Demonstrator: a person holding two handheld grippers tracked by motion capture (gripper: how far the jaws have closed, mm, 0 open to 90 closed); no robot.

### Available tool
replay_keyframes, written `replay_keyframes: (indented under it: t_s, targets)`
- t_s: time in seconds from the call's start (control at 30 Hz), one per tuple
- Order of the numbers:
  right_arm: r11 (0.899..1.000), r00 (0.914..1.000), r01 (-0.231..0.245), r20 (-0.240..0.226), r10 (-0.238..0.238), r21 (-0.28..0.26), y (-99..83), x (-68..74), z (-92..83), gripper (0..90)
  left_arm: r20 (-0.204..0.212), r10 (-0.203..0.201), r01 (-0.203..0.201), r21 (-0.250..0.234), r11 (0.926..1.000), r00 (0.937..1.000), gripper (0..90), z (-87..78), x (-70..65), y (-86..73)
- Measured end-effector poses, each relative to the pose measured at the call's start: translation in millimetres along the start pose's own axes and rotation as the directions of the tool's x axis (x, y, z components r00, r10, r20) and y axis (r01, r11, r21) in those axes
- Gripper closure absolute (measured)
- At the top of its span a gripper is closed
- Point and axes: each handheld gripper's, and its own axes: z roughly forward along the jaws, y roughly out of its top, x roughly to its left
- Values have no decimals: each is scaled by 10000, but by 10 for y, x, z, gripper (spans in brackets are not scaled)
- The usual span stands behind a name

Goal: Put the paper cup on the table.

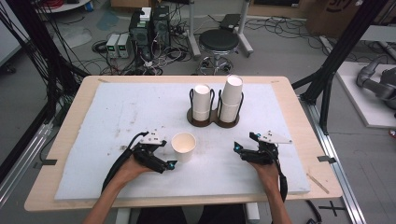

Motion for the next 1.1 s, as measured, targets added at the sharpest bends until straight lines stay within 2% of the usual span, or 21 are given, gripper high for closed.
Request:
replay_keyframes:
  t_s: [0.23,0.4,0.5,0.53,0.63,0.7,0.77,0.93,1.03,1.1]
  targets:
    - [10000,10000,-38,-5,38,16,0,-7,3,185,-139,-9,7,-185,9998,9999,81,-176,58,-114]
    - [10000,10000,-32,85,32,11,-2,4,1,185,-250,-177,163,-559,9983,9995,81,-339,89,-170]
    - [9999,9999,78,64,-78,70,2,12,7,185,-429,-222,190,-748,9970,9988,81,-447,117,-238]
    - [9999,9999,86,62,-86,82,3,11,8,185,-618,-173,118,-878,9961,9979,81,-486,127,-261]
    - [9999,9999,104,73,-104,32,1,4,7,185,-918,-526,389,-1455,9886,9944,82,-601,177,-334]
    - [10000,10000,54,36,-54,12,-1,2,2,185,-1197,-494,302,-1572,9871,9916,82,-668,207,-381]
    - [10000,10000,54,68,-54,-29,-2,6,2,185,-1265,-698,472,-1732,9838,9895,83,-712,225,-426]
    - [9999,9999,100,131,-100,3,-1,10,1,185,-1586,-826,489,-2060,9773,9839,85,-798,277,-510]
    - [10000,10000,-3,68,4,-33,-3,3,-2,185,-1664,-1043,599,-2520,9659,9805,85,-826,296,-536]
    - [10000,10000,19,50,-19,-65,-3,-7,-1,185,-1813,-1105,594,-2663,9621,9772,86,-838,305,-553]
